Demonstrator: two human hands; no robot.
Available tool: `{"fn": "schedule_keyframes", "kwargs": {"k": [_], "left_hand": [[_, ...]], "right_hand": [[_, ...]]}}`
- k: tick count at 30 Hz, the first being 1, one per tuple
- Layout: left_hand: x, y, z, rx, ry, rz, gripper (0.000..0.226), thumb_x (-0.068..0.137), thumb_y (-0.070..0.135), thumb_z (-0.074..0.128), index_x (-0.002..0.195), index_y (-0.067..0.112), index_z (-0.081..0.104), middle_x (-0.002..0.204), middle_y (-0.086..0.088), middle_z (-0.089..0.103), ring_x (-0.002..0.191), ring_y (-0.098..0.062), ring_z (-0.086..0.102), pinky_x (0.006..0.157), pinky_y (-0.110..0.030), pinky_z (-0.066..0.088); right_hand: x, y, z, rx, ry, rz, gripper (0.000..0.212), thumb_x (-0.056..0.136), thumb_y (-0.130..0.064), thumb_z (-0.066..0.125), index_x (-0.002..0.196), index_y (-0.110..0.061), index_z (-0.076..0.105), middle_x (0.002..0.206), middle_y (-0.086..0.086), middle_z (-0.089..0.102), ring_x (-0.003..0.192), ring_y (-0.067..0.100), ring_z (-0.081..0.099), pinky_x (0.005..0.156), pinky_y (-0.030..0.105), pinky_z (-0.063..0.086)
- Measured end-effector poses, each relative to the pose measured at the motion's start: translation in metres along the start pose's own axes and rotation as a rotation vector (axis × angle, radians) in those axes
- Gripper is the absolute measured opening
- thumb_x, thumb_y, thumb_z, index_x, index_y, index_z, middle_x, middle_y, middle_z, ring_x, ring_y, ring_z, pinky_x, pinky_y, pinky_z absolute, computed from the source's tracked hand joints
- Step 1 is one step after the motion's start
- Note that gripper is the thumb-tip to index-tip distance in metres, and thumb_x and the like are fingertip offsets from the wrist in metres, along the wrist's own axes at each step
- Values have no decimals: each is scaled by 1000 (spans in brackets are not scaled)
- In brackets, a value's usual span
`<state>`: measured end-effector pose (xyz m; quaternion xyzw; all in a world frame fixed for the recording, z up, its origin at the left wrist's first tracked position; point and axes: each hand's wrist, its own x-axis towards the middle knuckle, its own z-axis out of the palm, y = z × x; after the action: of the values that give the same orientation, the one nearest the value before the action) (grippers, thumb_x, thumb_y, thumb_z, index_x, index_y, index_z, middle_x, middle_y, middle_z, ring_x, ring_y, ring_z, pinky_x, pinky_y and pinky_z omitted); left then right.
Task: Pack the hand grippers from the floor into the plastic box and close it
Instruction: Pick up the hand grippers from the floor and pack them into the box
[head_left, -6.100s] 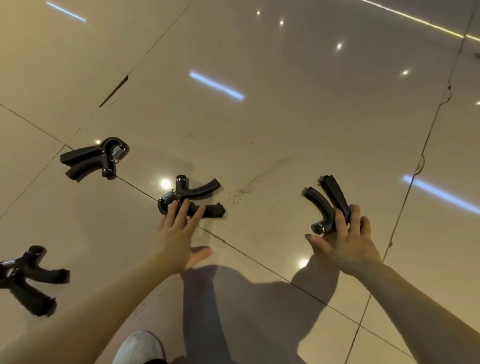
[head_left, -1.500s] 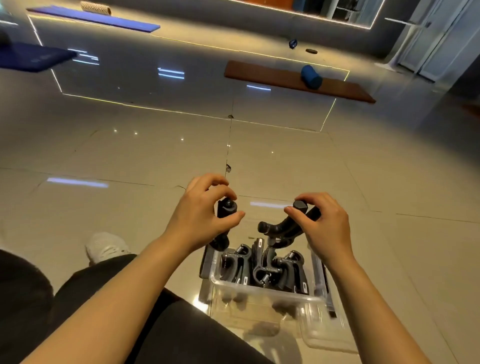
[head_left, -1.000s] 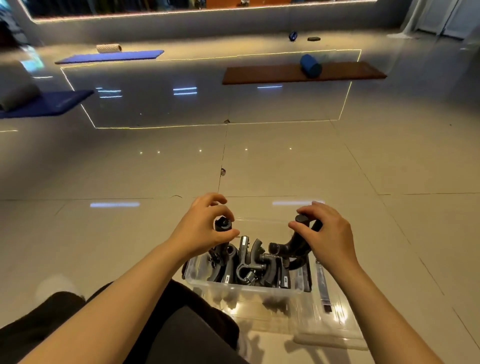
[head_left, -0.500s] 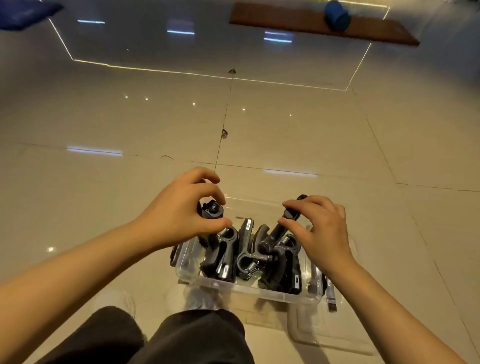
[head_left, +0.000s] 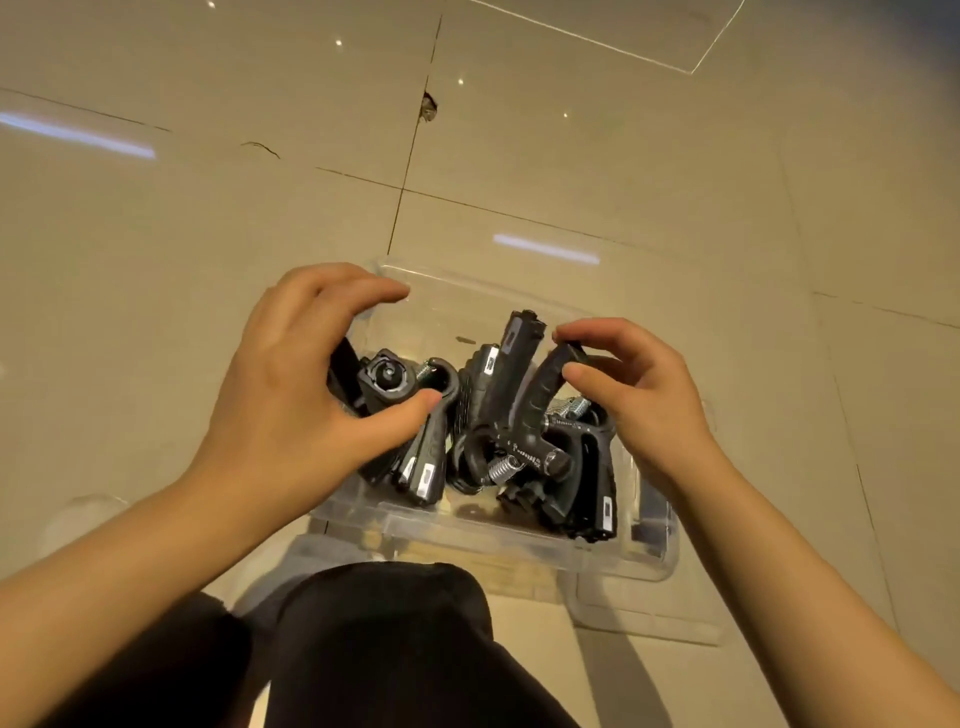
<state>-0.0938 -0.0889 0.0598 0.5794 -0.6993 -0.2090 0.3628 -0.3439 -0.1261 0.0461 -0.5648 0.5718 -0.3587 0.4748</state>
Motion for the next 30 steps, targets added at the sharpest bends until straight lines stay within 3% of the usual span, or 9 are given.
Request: {"fn": "schedule_keyframes", "kwargs": {"k": [6,12,15,19,25,28,30], "left_hand": [[0,1,7,-41,-37,21,58,68,49,68,118,22,57,121,7,48,116,-11,47,100,-16,35],[-4,1,21,-105,-147,-39,64,65,54,67,120,25,56,129,11,46,121,8,39,99,-7,30],[-7,-2,28,-121,-187,-110,65,61,60,66,120,35,53,135,17,41,127,8,34,100,-9,32],[-7,-5,31,-127,-165,-143,63,60,61,66,117,37,54,135,18,39,125,7,37,98,-4,32],[-6,-7,35,-141,-122,-162,59,61,57,68,113,31,58,133,12,43,122,5,39,97,-6,33],[-10,-7,40,-128,-137,-155,57,61,58,67,111,32,58,133,11,42,120,10,36,95,0,26],[-12,-7,42,-128,-143,-151,56,62,58,66,111,33,58,133,12,42,118,15,34,95,1,25]], "right_hand": [[24,24,15,-50,-143,69,38,86,9,57,95,-26,67,106,-7,68,95,7,66,78,17,49],[43,52,6,-259,-72,107,33,90,1,56,91,-30,67,104,-17,63,95,3,63,82,11,46],[44,65,6,-248,-13,148,32,90,3,54,89,-26,68,102,-16,63,92,4,63,84,14,48],[46,74,8,-268,3,155,28,90,4,53,91,-20,69,101,-13,62,89,0,61,83,8,46],[44,76,4,-639,-105,-2,26,90,-12,60,114,-21,66,122,-10,58,114,4,49,90,-3,24],[35,73,0,-756,-297,-15,50,84,-36,66,131,-33,51,148,-4,35,136,15,29,111,27,23],[27,71,1,-855,-454,1,72,76,-48,71,139,-42,36,156,-4,14,143,18,10,115,41,16]]}}
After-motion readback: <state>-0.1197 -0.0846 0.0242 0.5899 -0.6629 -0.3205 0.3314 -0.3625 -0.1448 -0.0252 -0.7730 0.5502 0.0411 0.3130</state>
